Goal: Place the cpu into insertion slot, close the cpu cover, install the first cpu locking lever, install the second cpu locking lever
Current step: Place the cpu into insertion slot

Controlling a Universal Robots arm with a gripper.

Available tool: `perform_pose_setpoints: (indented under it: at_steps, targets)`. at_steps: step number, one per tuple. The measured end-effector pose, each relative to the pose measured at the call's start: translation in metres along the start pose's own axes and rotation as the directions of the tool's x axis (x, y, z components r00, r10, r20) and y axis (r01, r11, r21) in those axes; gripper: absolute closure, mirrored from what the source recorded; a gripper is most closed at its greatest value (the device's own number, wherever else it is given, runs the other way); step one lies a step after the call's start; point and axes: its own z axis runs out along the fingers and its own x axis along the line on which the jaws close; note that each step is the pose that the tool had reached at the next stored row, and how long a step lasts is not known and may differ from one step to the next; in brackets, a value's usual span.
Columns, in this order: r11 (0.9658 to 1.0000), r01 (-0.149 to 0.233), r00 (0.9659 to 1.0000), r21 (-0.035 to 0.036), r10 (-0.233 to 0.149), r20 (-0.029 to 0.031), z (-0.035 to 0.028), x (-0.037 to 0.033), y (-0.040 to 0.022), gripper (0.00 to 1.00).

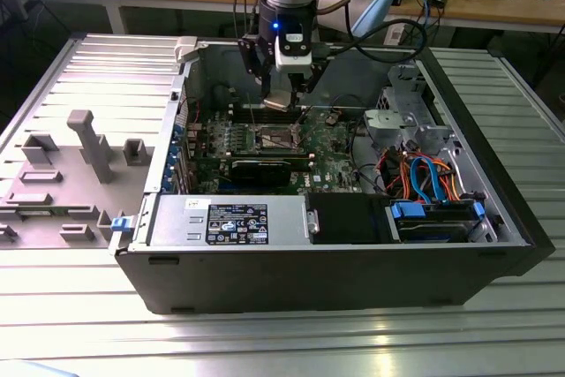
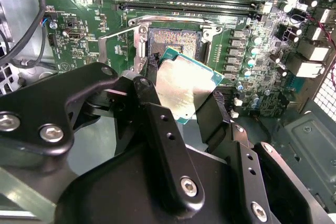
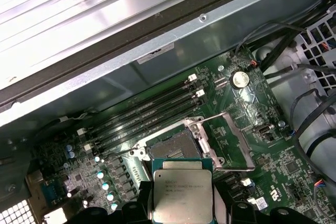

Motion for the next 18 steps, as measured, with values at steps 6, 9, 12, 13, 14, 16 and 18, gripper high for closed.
perform_pose_setpoints:
  at_steps: [6, 9, 12, 13, 14, 16, 18]
  targets:
    - [0.9999, -0.013, 0.9999, -0.0002, 0.013, 0.0006, 0.0000, 0.0000, 0.0000, 0.45]
    - [0.9998, -0.019, 0.9998, -0.0004, 0.019, 0.0009, 0.0000, 0.0000, 0.0000, 0.45]
    - [0.9996, -0.028, 0.9996, -0.0005, 0.028, 0.0012, 0.0000, 0.0000, 0.0000, 0.45]
    - [0.9996, -0.029, 0.9996, -0.0005, 0.029, 0.0012, 0.0000, 0.0000, 0.0000, 0.45]
    - [0.9995, -0.032, 0.9995, -0.0006, 0.032, 0.0013, 0.0000, 0.0000, 0.0000, 0.45]
    - [0.9993, -0.037, 0.9993, -0.0007, 0.037, 0.0016, 0.0000, 0.0000, 0.0000, 0.45]
    - [0.9991, -0.044, 0.9990, -0.0008, 0.044, 0.0018, 0.0000, 0.0000, 0.0000, 0.45]
